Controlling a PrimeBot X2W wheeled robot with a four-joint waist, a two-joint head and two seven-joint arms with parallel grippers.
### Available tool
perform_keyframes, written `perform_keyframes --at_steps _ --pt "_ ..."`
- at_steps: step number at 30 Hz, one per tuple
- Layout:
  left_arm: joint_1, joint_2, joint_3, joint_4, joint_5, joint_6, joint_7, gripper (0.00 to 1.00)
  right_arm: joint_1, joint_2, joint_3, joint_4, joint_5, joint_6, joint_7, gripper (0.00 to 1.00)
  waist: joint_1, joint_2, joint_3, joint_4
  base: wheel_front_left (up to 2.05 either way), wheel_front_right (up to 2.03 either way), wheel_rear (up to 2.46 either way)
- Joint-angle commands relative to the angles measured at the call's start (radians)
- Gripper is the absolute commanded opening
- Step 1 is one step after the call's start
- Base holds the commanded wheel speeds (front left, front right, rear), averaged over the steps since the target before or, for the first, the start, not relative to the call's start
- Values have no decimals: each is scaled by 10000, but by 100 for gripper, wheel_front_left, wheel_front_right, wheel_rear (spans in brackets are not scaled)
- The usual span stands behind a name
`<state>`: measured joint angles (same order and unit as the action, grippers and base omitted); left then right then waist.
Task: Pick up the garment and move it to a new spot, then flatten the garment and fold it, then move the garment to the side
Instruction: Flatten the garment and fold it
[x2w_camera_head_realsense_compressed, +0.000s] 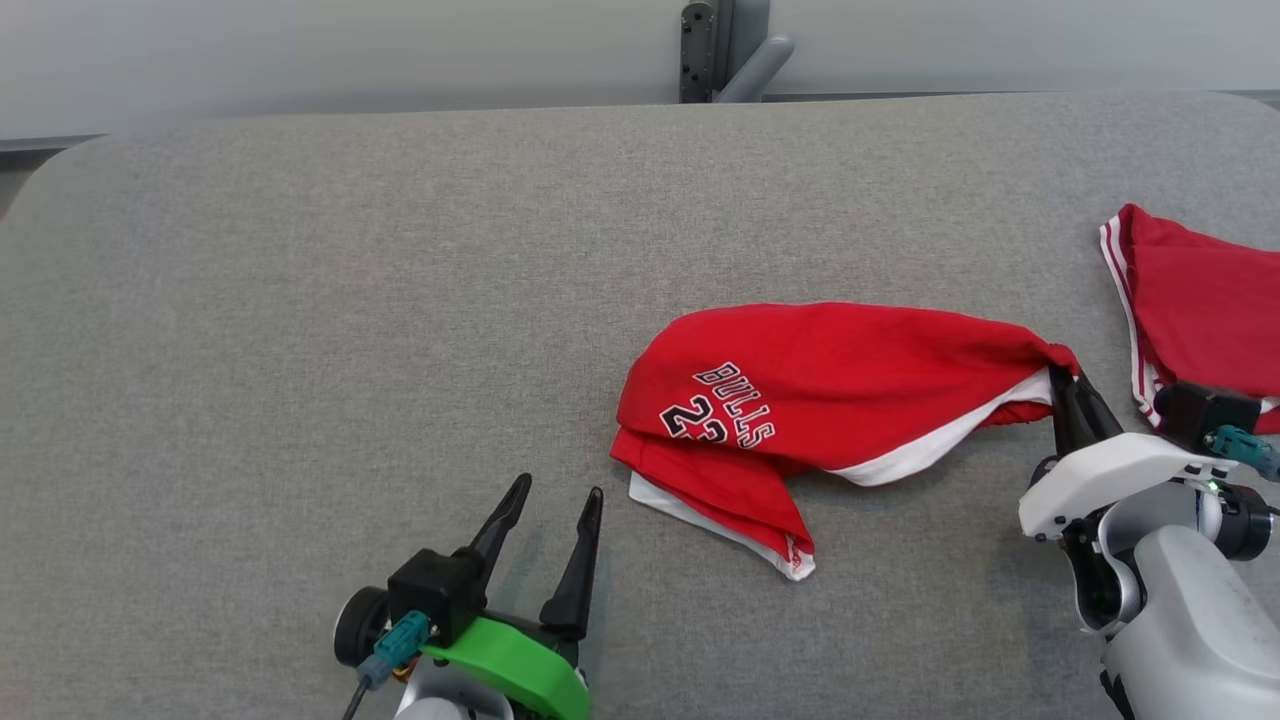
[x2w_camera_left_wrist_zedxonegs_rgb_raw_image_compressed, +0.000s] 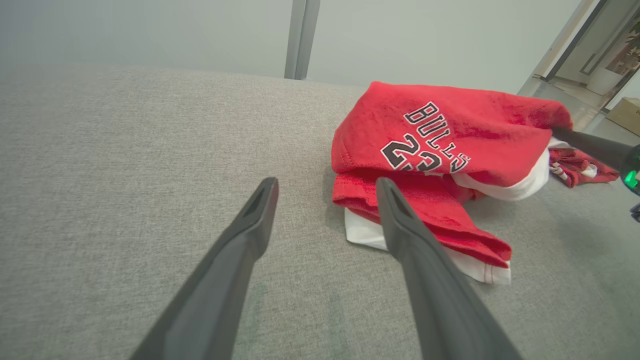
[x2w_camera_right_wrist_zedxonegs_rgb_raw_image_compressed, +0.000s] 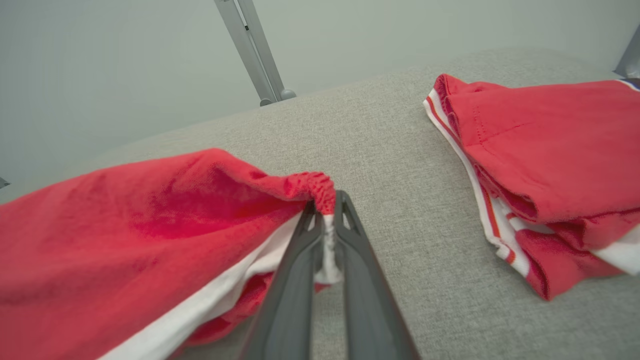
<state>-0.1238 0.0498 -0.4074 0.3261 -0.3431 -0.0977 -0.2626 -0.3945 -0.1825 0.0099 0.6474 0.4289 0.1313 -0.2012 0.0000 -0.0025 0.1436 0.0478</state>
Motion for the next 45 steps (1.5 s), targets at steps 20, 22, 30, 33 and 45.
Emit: perform_keyframes --at_steps 20,22,30,33,45 --pt "-992 24 -1669 602 -1411 -101 -29 100 1059 512 -780 -1814 -1304 -13 -636 100 0 25 56 -1293 0 0 0" --pt "-1153 24 -1884 840 -1632 -123 -25 100 1326 673 -949 -2533 -1506 -13 -632 100 0 25 88 -1462 0 0 0" --pt "-1899 30 -2407 2031 -2719 -129 1 100 2410 1248 -1437 -4964 -2050 -13 -638 100 0 25 290 -2189 0 0 0" --pt "-2198 26 -2509 2463 -3255 -93 25 100 2588 1291 -1312 -5481 -2028 -13 -635 100 0 25 370 -2466 0 0 0" --pt "-3405 82 -1453 2701 -3565 510 -30 0 2799 1315 -458 -6249 -1567 -13 -636 100 0 25 571 -2912 0 0 0"
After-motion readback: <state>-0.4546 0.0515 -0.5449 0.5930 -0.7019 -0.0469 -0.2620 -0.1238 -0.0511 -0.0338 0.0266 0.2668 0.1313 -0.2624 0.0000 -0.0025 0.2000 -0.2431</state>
